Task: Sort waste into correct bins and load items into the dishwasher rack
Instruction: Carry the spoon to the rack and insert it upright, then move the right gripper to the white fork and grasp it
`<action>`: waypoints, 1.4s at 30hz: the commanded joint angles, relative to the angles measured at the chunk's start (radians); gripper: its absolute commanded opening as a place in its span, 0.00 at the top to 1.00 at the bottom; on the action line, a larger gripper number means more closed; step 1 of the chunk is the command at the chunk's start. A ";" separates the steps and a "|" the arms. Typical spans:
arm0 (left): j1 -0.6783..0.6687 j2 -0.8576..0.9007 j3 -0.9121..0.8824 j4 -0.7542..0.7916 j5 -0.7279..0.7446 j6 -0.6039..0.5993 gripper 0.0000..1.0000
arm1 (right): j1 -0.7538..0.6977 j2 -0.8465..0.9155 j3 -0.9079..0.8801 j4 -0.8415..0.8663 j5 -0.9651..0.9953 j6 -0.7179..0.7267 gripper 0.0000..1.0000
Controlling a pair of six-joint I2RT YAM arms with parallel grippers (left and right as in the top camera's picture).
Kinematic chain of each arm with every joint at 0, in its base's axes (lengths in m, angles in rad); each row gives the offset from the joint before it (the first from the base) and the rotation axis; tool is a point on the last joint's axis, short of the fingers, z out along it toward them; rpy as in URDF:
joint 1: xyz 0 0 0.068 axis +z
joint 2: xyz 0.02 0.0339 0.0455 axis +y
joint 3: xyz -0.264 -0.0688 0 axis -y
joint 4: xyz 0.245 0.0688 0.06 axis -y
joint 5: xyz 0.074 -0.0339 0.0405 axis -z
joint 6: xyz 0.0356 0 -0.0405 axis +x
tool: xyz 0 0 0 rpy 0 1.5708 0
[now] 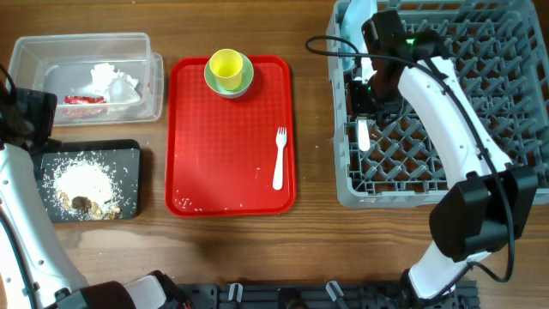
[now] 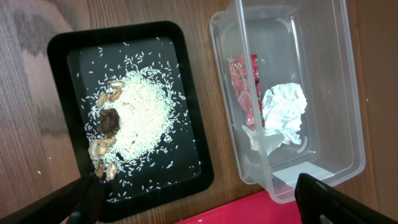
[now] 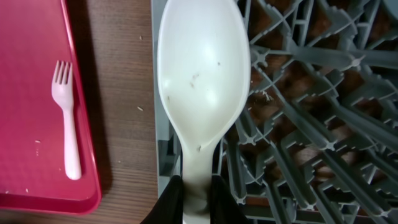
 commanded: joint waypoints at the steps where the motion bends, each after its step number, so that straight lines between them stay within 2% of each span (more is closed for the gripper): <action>1: 0.005 0.003 0.000 -0.001 -0.006 -0.013 0.00 | -0.003 -0.011 -0.027 -0.004 0.012 -0.008 0.89; 4: 0.005 0.003 0.000 -0.001 -0.006 -0.013 0.00 | -0.003 -0.011 -0.043 0.003 0.017 0.010 0.76; 5: 0.005 0.003 0.000 -0.001 -0.006 -0.013 0.00 | -0.003 -0.011 -0.045 0.003 0.022 0.018 0.69; 6: 0.005 0.003 0.000 -0.001 -0.006 -0.013 0.00 | -0.003 -0.011 -0.045 0.003 0.029 0.031 0.59; 8: 0.005 0.003 0.000 -0.001 -0.006 -0.013 0.00 | -0.003 -0.011 -0.045 0.003 0.031 0.037 0.46; 13: 0.005 0.003 0.000 -0.001 -0.006 -0.013 0.00 | -0.002 -0.019 -0.035 0.000 0.026 0.094 0.43; 16: 0.005 0.003 0.000 -0.001 -0.006 -0.013 0.00 | 0.025 -0.068 -0.029 0.008 -0.125 0.085 0.34; 18: 0.005 0.003 0.000 -0.001 -0.006 -0.013 0.00 | 0.047 -0.093 -0.029 0.023 -0.227 0.093 0.31; 19: 0.005 0.003 0.000 -0.001 -0.006 -0.013 0.00 | 0.058 -0.107 -0.029 0.044 -0.327 0.168 0.31; 20: 0.005 0.003 0.000 -0.001 -0.006 -0.013 0.00 | 0.070 -0.108 -0.029 0.045 -0.387 0.253 0.22; 23: 0.005 0.003 0.000 -0.001 -0.006 -0.013 0.00 | 0.114 -0.101 -0.033 0.085 -0.364 0.267 0.24; 25: 0.005 0.003 0.000 -0.001 -0.006 -0.013 0.00 | 0.171 -0.092 -0.040 0.096 -0.209 0.411 0.25; 28: 0.005 0.003 0.000 -0.001 -0.006 -0.013 0.00 | 0.312 -0.049 -0.050 0.103 0.009 0.586 0.33; 31: 0.005 0.003 0.000 -0.001 -0.006 -0.013 0.00 | 0.411 0.024 -0.050 0.126 0.108 0.638 0.33; 34: 0.005 0.003 0.000 -0.001 -0.006 -0.013 0.00 | 0.459 0.159 -0.049 0.144 0.119 0.664 0.34; 38: 0.005 0.003 0.000 -0.001 -0.006 -0.013 0.00 | 0.459 0.280 -0.049 0.185 0.040 0.634 0.41; 42: 0.005 0.003 0.000 -0.001 -0.006 -0.013 0.00 | 0.459 0.298 -0.049 0.211 0.030 0.634 0.41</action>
